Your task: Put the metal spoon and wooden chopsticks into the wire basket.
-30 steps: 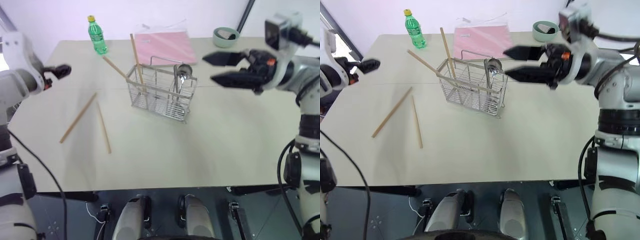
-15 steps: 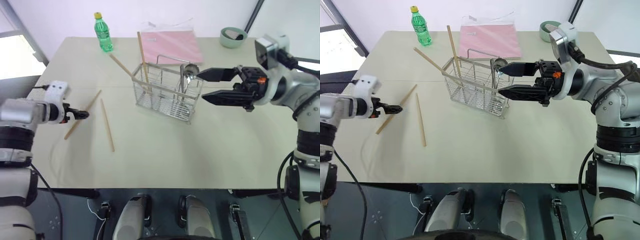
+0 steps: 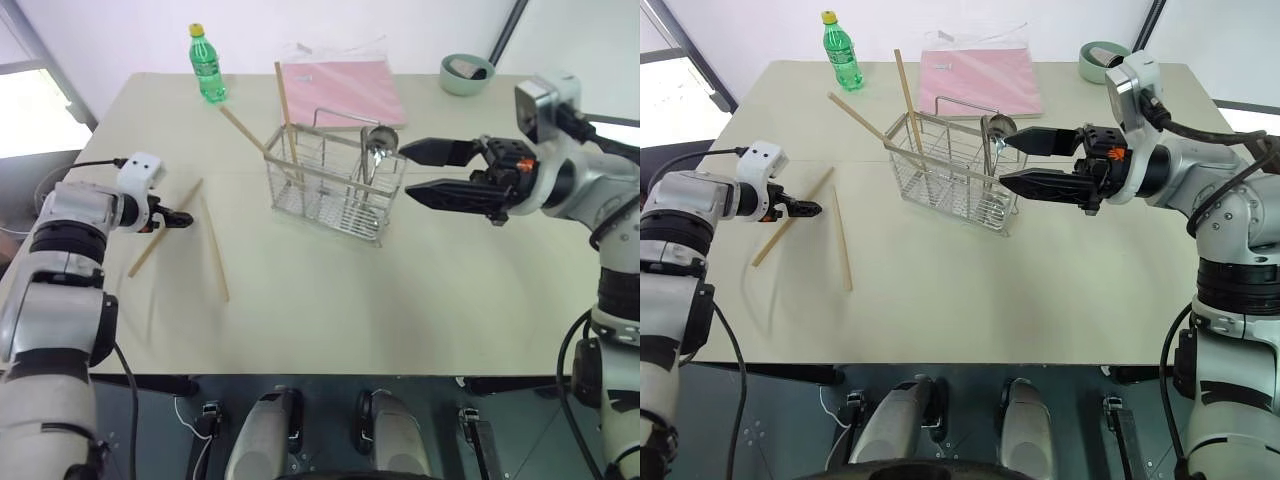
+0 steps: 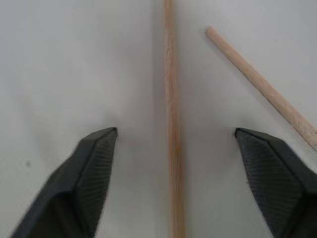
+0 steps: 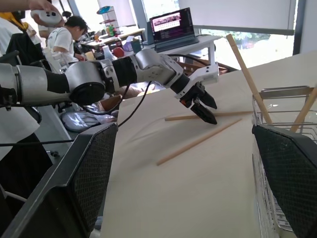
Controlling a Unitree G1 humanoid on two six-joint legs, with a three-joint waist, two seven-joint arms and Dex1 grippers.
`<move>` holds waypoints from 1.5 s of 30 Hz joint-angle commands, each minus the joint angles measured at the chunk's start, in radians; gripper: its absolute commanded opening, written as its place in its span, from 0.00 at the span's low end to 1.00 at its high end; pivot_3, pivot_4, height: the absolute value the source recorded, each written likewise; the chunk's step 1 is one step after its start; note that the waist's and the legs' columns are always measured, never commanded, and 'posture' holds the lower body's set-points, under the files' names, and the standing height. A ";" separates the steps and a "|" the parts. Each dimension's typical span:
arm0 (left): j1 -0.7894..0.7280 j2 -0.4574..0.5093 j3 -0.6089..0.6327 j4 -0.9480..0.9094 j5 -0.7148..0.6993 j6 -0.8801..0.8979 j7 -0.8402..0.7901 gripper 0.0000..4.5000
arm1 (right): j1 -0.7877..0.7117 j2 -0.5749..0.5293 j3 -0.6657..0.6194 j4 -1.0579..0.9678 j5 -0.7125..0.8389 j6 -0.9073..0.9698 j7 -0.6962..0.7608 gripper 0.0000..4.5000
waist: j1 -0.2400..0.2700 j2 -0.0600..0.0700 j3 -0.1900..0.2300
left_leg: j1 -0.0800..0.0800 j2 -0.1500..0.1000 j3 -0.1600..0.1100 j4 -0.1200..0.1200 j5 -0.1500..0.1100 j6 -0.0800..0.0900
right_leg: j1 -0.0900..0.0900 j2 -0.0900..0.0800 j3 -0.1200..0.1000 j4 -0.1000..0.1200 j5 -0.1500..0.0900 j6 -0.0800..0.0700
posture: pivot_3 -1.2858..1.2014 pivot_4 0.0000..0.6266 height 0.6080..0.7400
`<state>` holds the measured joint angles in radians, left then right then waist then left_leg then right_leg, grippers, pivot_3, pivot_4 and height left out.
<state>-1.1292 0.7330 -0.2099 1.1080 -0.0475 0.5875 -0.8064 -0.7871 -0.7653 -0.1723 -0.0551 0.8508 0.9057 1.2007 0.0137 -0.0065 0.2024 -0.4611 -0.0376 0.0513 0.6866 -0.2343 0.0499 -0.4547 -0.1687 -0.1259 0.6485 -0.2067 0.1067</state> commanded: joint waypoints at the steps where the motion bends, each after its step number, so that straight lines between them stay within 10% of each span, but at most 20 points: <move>1: -0.021 0.002 0.016 0.061 0.049 -0.034 0.009 0.44 | 0.004 -0.019 -0.044 -0.040 0.031 -0.005 -0.013 1.00 | -0.001 0.000 0.000 | 0.000 0.000 0.000 0.000 0.000 0.000 | 0.000 0.000 0.000 0.000 0.000 0.000 | 0.52 0.24 0.59; 5: -0.033 -0.002 0.039 0.088 0.061 -0.053 0.027 0.01 | 0.019 -0.024 -0.052 -0.047 0.040 -0.003 -0.027 1.00 | -0.003 0.000 0.000 | 0.000 0.000 0.000 0.000 0.000 0.000 | -0.001 0.000 0.000 0.001 0.000 0.000 | 0.52 0.24 0.59; 18: -0.133 0.046 0.399 0.041 -0.086 -0.418 0.547 0.01 | 0.054 -0.045 -0.085 -0.060 0.075 0.018 -0.081 1.00 | 0.000 -0.005 0.002 | -0.002 0.000 0.000 0.000 0.000 0.000 | -0.003 0.000 0.000 0.001 0.001 0.000 | 0.52 0.24 0.59; 25: -0.286 -0.159 0.655 -0.320 -0.415 -0.410 0.535 0.01 | 0.070 -0.038 -0.094 -0.079 0.106 0.033 -0.127 1.00 | 0.005 -0.008 0.001 | -0.012 -0.001 -0.003 0.013 -0.002 -0.003 | -0.003 -0.002 -0.003 -0.003 0.006 0.007 | 0.52 0.24 0.59; 32: -0.264 -0.358 0.548 -0.646 -0.514 -0.216 0.464 0.01 | 0.074 -0.033 -0.108 -0.092 0.124 0.036 -0.171 1.00 | -0.003 -0.008 0.001 | -0.013 -0.002 -0.002 0.015 -0.001 0.002 | -0.001 -0.001 -0.001 -0.004 0.009 0.011 | 0.52 0.24 0.59; 45: -0.257 -0.398 0.456 -0.887 -0.495 -0.061 0.579 0.01 | 0.159 -0.027 -0.177 -0.164 0.183 0.036 -0.278 1.00 | 0.007 -0.008 0.000 | -0.010 -0.001 0.002 0.015 -0.001 0.003 | -0.001 0.001 0.003 -0.004 0.009 0.010 | 0.52 0.24 0.59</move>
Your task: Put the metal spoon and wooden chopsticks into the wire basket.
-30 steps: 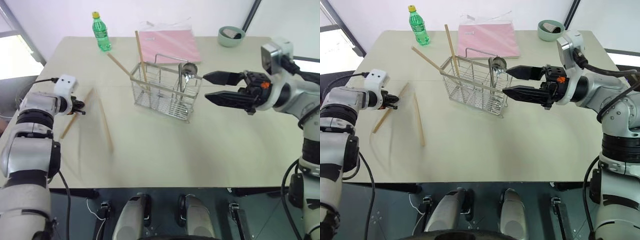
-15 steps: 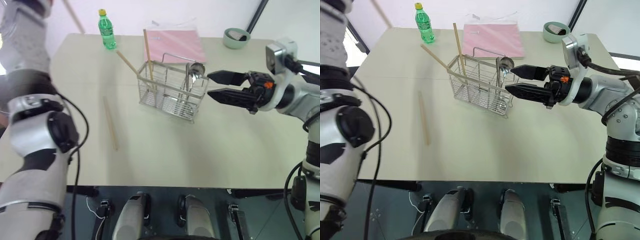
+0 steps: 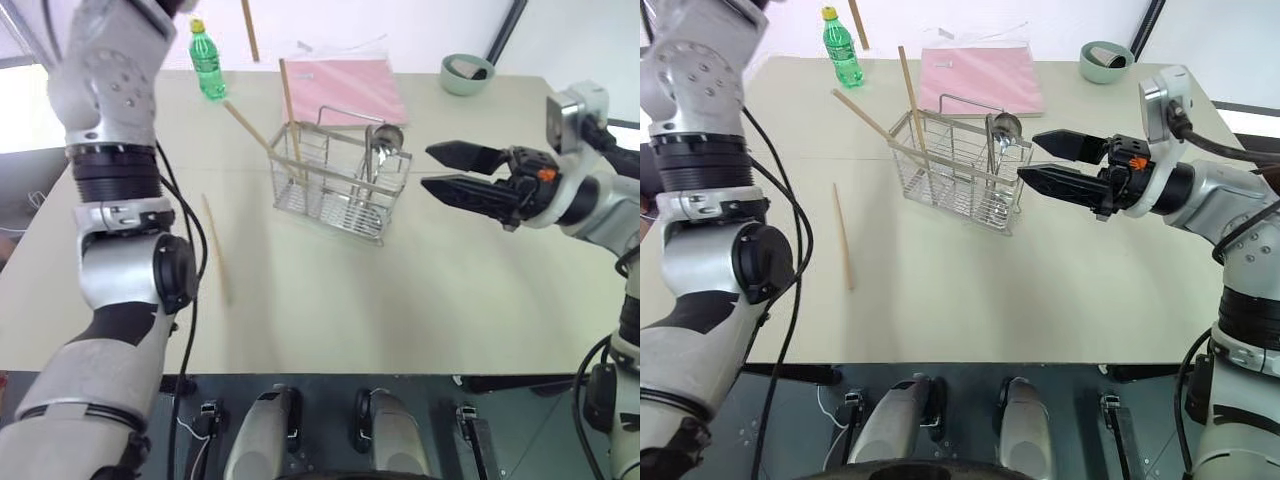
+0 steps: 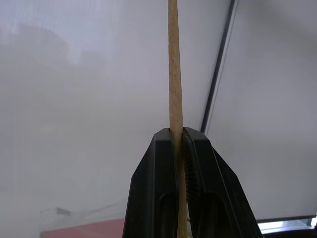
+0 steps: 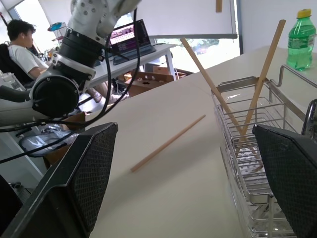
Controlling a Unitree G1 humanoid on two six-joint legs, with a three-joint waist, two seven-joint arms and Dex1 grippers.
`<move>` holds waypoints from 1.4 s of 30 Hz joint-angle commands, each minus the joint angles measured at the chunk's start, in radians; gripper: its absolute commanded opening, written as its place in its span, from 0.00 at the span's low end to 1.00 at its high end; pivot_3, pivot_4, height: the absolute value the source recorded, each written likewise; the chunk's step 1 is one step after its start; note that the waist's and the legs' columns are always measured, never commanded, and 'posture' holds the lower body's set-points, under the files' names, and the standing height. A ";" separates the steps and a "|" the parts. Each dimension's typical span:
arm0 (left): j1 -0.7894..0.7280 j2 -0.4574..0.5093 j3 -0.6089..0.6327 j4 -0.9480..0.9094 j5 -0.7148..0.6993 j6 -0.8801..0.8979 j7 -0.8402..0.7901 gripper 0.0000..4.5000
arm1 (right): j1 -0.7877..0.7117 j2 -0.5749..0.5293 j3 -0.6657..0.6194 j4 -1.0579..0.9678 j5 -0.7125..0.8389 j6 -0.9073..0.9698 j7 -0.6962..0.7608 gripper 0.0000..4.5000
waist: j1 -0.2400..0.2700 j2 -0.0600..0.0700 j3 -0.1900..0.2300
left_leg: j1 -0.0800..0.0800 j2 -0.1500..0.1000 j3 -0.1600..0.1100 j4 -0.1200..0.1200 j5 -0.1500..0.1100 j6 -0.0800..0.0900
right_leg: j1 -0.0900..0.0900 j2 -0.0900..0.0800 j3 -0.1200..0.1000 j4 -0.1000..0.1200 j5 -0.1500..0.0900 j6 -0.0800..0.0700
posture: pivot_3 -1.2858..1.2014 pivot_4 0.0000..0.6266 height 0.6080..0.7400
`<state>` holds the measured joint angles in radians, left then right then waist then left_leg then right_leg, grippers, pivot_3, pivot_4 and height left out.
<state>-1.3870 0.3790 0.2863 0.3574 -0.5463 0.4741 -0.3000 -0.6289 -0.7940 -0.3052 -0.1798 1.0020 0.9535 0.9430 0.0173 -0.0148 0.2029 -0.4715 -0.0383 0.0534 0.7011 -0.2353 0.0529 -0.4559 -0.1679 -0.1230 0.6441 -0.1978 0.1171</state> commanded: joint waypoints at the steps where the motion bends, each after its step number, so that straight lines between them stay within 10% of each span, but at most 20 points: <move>1: 0.017 -0.068 -0.049 -0.177 0.005 0.070 0.100 0.01 | 0.004 0.003 -0.045 -0.042 0.035 -0.014 -0.026 1.00 | 0.009 0.000 0.000 | 0.000 0.000 0.000 0.000 0.000 0.000 | 0.000 0.000 0.000 0.000 0.000 0.000 | 0.52 0.24 0.59; 12: 0.187 -0.207 -0.176 -0.333 0.200 0.117 0.347 0.01 | 0.005 0.019 -0.054 -0.028 0.051 -0.026 -0.063 1.00 | 0.022 0.000 0.000 | 0.008 0.000 0.000 -0.001 -0.001 0.001 | 0.008 0.001 0.000 -0.001 0.000 0.000 | 0.52 0.24 0.59; 29: 0.297 -0.277 -0.218 -0.250 0.286 -0.149 0.219 0.01 | 0.007 0.027 -0.056 -0.019 0.060 -0.032 -0.088 1.00 | 0.024 0.000 0.000 | 0.008 0.001 -0.002 -0.001 -0.005 0.007 | 0.012 0.001 -0.002 -0.008 0.000 -0.001 | 0.52 0.24 0.59; 39: 0.292 -0.289 -0.174 -0.263 0.239 -0.136 0.199 0.99 | -0.001 0.023 -0.056 -0.004 0.062 -0.031 -0.092 1.00 | 0.023 0.000 0.000 | 0.008 0.001 -0.002 -0.001 -0.005 0.009 | 0.013 0.001 -0.003 -0.011 0.001 0.000 | 0.52 0.24 0.59; 42: 0.279 -0.257 -0.150 -0.318 0.228 -0.083 0.209 0.99 | -0.007 0.025 -0.050 0.006 0.056 -0.034 -0.089 1.00 | 0.022 0.000 0.000 | 0.008 0.001 -0.002 -0.001 -0.006 0.009 | 0.013 0.001 -0.003 -0.011 0.001 0.000 | 0.52 0.24 0.59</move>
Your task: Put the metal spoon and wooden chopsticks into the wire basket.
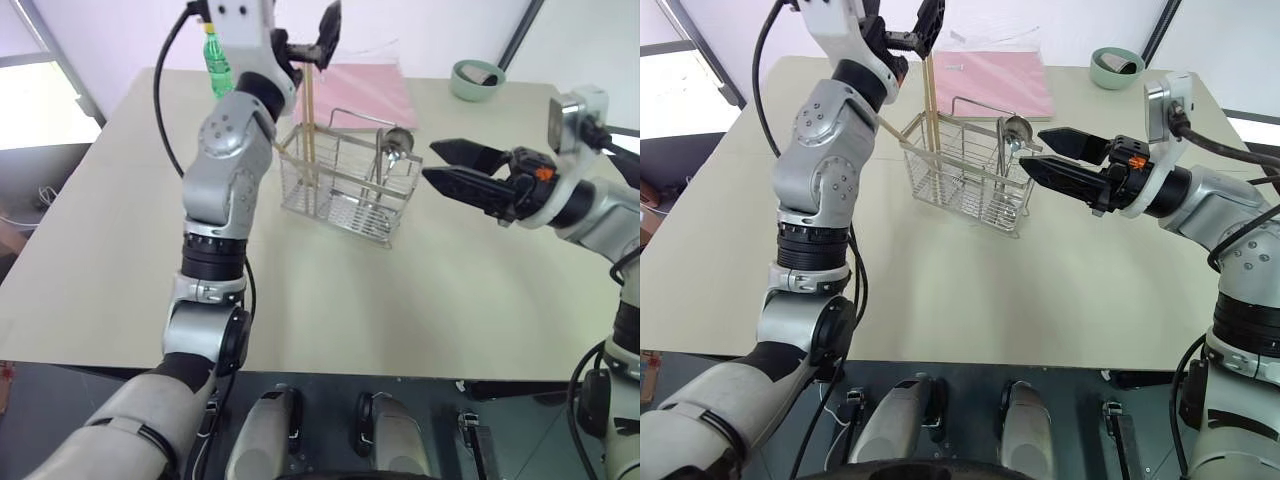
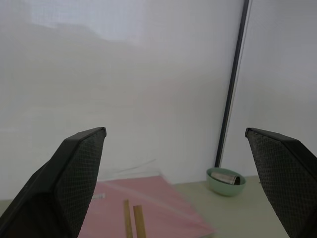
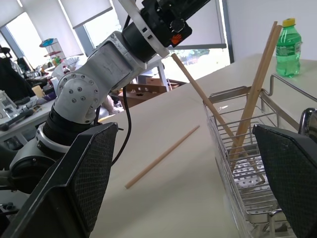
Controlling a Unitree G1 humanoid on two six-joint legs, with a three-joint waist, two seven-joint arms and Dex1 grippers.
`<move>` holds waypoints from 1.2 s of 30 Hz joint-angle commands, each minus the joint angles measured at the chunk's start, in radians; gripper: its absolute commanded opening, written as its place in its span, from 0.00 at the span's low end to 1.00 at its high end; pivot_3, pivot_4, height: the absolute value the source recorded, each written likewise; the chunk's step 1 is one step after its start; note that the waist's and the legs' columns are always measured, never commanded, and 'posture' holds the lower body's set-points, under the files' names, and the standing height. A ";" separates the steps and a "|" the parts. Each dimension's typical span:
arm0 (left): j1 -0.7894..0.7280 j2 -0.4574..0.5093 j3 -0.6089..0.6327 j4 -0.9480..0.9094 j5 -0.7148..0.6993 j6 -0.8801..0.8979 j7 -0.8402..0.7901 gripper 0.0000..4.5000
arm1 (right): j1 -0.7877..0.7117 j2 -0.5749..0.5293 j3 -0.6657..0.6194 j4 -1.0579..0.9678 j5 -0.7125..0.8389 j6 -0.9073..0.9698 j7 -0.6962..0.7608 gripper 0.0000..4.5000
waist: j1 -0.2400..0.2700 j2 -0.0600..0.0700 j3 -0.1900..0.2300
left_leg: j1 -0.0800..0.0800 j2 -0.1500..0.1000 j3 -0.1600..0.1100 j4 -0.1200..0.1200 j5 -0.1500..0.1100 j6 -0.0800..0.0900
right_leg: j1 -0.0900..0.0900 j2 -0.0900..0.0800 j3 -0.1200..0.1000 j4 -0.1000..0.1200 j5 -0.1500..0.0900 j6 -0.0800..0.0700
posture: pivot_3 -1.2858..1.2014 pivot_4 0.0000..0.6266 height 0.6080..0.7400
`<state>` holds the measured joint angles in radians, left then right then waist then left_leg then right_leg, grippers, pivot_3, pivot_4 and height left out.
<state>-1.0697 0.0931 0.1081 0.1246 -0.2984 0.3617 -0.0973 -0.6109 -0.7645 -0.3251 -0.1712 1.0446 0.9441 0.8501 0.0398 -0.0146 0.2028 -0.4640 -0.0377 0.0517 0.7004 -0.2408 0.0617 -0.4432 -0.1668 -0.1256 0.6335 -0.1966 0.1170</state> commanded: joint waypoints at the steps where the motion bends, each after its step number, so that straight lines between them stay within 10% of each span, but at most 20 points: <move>1: -0.049 0.046 0.037 -0.104 -0.021 0.052 0.012 0.99 | -0.028 -0.003 -0.028 0.001 0.012 -0.026 0.005 1.00 | 0.000 0.000 0.000 | 0.000 0.000 0.000 0.000 0.000 0.000 | 0.000 0.000 0.000 0.000 0.000 0.000 | 0.52 0.24 0.59; 13: -0.286 0.410 0.281 -0.107 0.063 0.785 0.330 0.99 | 0.016 -0.035 0.046 0.010 -0.099 -0.102 0.121 1.00 | -0.002 0.001 -0.001 | 0.002 0.000 0.000 -0.002 0.000 0.000 | 0.001 0.002 0.001 0.000 0.000 0.000 | 0.52 0.24 0.59; 21: -0.086 0.200 0.442 -0.242 0.174 1.233 0.436 0.99 | -0.021 -0.013 0.073 0.051 -0.125 -0.120 0.141 1.00 | 0.000 0.000 -0.001 | 0.001 0.000 -0.002 -0.001 0.003 -0.010 | 0.002 0.002 0.001 0.000 0.000 0.001 | 0.52 0.24 0.59; 36: 0.079 0.053 0.350 -0.022 0.225 1.168 0.341 0.99 | -0.001 -0.010 0.066 0.004 -0.107 -0.100 0.126 1.00 | 0.001 0.000 -0.001 | 0.001 0.000 -0.001 -0.002 0.003 -0.013 | 0.000 0.001 0.001 0.000 0.001 0.001 | 0.52 0.24 0.59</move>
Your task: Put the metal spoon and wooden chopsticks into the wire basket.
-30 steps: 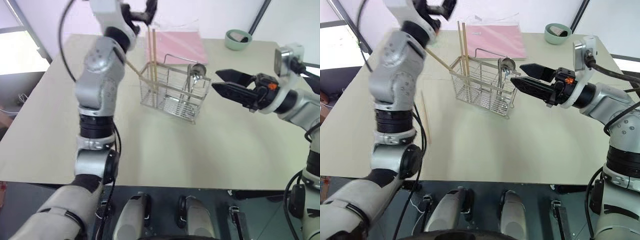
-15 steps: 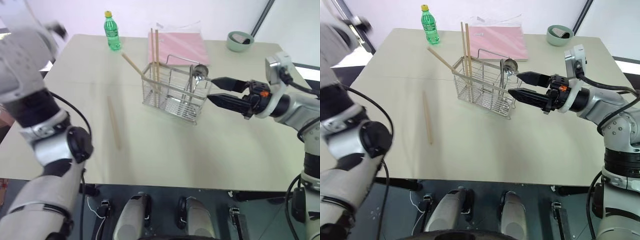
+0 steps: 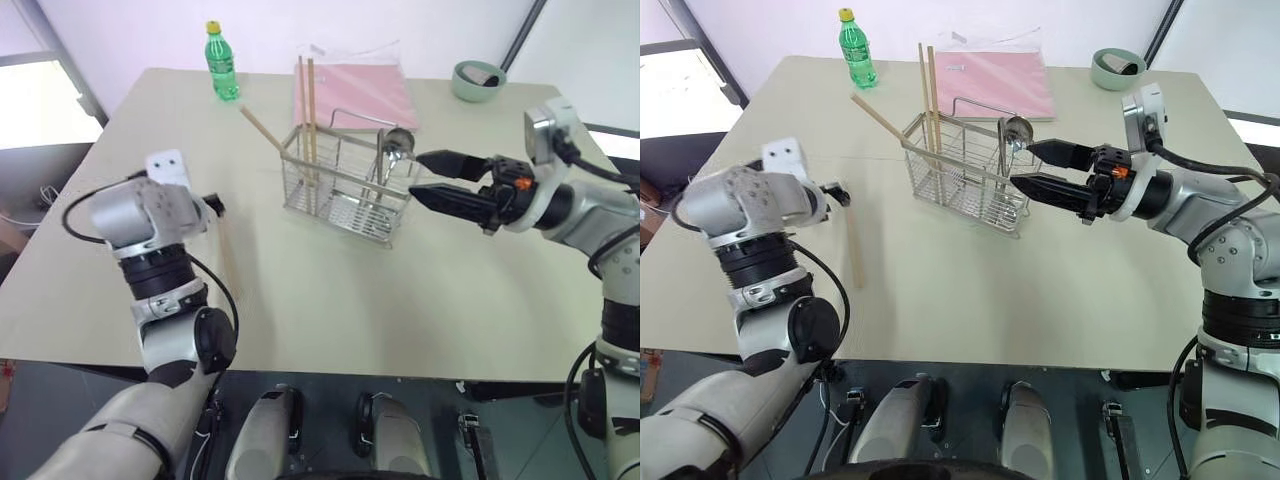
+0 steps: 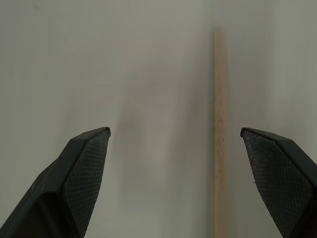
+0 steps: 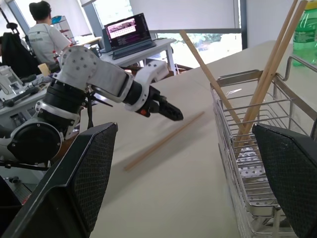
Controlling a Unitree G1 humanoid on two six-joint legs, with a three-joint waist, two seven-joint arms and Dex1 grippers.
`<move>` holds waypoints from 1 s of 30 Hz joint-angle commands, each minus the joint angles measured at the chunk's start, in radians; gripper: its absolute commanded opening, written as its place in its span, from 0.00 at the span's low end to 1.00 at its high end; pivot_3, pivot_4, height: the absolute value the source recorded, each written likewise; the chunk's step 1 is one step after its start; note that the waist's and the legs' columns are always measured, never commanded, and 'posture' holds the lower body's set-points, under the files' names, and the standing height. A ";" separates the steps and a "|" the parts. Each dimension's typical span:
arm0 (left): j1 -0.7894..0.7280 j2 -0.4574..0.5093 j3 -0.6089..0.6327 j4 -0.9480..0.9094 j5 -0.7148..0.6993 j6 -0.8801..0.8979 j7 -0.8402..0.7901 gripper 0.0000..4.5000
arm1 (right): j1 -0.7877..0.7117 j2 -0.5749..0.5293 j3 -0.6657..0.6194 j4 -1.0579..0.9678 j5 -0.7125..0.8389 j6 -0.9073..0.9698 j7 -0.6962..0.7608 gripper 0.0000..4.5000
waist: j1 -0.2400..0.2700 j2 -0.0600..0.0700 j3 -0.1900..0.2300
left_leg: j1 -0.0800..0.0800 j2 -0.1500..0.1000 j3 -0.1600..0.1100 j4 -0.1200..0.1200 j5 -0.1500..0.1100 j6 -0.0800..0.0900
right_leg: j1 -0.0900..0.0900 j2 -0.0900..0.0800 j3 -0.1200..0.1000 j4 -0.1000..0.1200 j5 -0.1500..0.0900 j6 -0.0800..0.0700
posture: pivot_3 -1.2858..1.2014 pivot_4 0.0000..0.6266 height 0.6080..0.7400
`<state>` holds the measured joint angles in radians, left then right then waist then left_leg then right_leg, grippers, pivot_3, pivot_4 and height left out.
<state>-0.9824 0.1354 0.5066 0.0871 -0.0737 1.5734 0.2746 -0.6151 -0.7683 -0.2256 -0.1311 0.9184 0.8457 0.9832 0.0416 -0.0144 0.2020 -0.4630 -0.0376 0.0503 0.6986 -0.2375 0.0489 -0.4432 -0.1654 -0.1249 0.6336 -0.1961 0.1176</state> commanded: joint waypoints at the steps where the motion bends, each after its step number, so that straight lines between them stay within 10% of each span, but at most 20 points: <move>1: -0.006 0.012 -0.055 0.037 0.001 -0.059 -0.037 0.99 | 0.007 -0.005 -0.037 -0.039 0.021 -0.002 -0.011 1.00 | -0.001 0.000 0.000 | 0.000 0.000 0.000 0.000 0.000 0.000 | 0.000 0.000 0.000 0.000 0.000 0.000 | 0.52 0.24 0.59; 8: -0.017 0.020 -0.061 0.124 -0.001 -0.134 -0.066 0.93 | 0.016 -0.007 -0.046 -0.046 0.031 -0.001 -0.022 1.00 | -0.002 0.000 0.000 | 0.000 0.000 0.000 0.000 0.000 0.000 | 0.000 0.000 0.000 0.000 0.000 0.000 | 0.52 0.24 0.59; 17: -0.010 0.033 -0.052 0.109 0.006 -0.194 -0.057 0.00 | 0.003 -0.011 -0.046 -0.033 0.027 -0.003 -0.019 1.00 | -0.002 0.000 0.000 | 0.000 0.000 0.000 0.000 0.000 0.000 | 0.000 -0.001 0.000 0.000 0.000 0.000 | 0.52 0.24 0.59; 30: -0.091 0.177 0.001 0.187 -0.003 -0.604 -0.024 0.00 | -0.012 -0.007 -0.045 -0.015 0.023 -0.012 -0.013 1.00 | -0.002 0.000 0.000 | 0.000 0.000 0.000 0.000 0.000 0.001 | 0.000 -0.001 0.000 0.000 0.001 -0.001 | 0.52 0.24 0.59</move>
<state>-1.0040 0.2623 0.4888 0.2907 -0.0699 1.0996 0.2466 -0.6025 -0.7678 -0.2396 -0.1407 0.9280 0.8464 0.9630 0.0400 -0.0143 0.2020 -0.4636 -0.0375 0.0505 0.6984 -0.2378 0.0494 -0.4440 -0.1665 -0.1254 0.6332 -0.1954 0.1169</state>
